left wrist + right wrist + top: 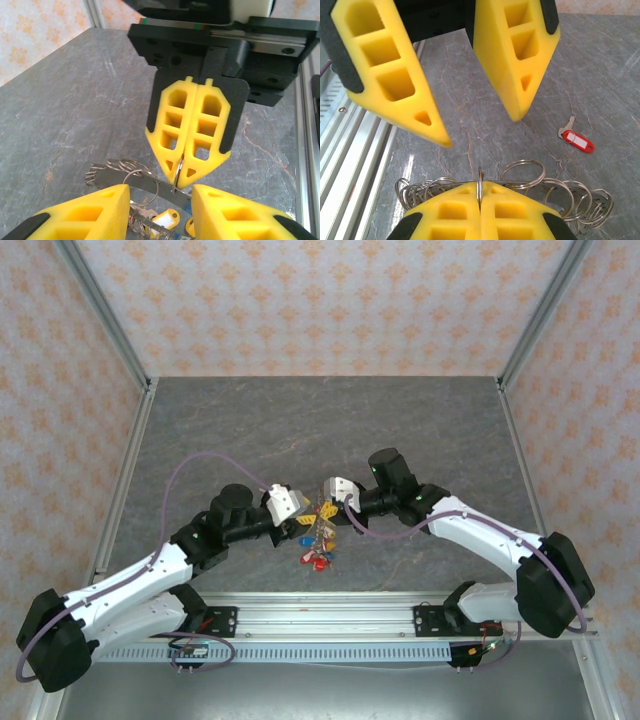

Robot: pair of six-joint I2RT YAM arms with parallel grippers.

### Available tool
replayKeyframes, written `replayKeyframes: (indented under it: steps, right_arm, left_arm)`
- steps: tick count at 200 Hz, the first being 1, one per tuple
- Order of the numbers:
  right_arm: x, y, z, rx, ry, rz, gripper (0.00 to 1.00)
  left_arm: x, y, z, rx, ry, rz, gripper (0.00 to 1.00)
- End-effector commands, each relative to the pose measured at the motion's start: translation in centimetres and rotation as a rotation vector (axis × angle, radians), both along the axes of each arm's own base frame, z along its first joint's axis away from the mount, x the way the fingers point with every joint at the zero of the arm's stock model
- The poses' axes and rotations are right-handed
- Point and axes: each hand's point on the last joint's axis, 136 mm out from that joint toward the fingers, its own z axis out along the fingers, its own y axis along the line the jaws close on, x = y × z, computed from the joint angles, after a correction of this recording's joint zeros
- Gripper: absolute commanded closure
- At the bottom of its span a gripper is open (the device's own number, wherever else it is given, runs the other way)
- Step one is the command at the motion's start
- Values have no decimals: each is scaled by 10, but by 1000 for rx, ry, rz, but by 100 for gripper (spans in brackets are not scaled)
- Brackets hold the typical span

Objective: Put the keys on the keyring

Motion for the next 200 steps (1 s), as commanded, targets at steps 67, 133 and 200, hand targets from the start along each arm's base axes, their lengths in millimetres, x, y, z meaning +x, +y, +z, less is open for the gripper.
replayKeyframes:
  steps: [67,133,200]
  right_arm:
    - [-6,7,22,102,-42,74,100]
    - [-6,6,17,87,-41,81,100]
    - [-6,5,12,58,-45,88,100]
  left_arm:
    - [3,-14,-3,26,-47,-81,65]
    - [1,-22,-4,42,-26,-139,79]
    - [-2,-24,-1,58,-26,-166,86]
